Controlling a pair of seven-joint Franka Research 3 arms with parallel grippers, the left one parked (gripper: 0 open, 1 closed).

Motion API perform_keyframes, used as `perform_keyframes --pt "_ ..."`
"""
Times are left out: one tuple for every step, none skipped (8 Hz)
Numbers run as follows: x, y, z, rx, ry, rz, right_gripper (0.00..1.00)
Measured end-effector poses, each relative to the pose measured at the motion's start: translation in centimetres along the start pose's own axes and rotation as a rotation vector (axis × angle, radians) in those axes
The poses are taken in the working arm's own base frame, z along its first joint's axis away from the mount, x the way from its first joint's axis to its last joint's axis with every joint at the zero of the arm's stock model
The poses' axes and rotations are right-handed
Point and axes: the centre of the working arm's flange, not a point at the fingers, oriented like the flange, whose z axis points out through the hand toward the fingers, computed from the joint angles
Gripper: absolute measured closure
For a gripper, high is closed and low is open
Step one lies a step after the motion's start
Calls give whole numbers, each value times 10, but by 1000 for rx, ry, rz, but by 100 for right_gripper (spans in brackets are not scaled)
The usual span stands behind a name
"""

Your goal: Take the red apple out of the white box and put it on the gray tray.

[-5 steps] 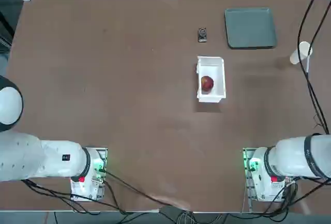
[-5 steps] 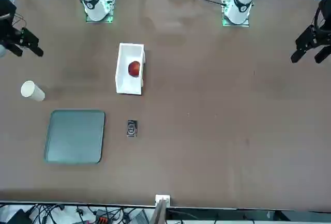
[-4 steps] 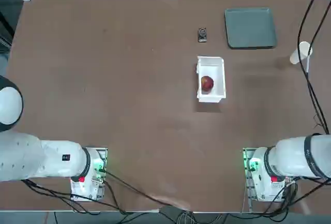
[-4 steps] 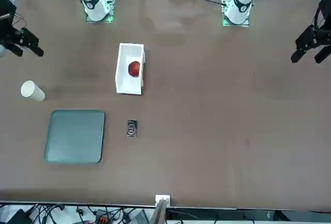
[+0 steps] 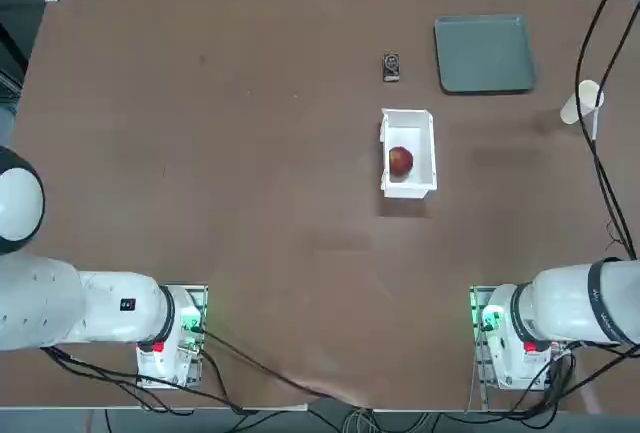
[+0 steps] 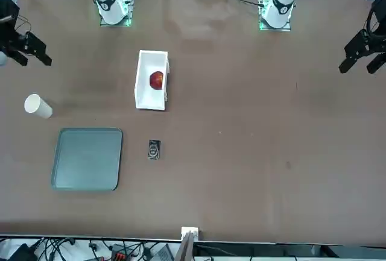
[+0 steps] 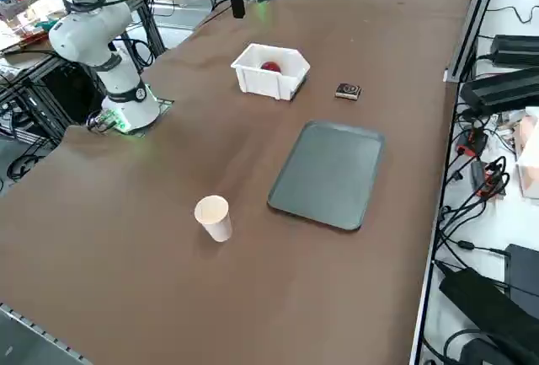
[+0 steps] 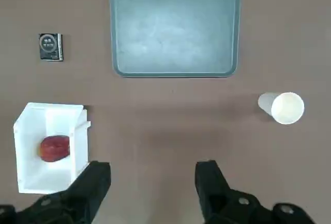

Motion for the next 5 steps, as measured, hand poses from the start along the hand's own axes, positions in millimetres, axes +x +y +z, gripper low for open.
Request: perform_keyframes --pt "0 -11 3 6 -8 80 1" --pt "1 -27 8 5 -19 177 1" --pt "1 -46 17 -1 -34 275 1" --pt "1 -63 30 -4 -50 387 0" --pt "1 -81 45 -4 -58 509 0"
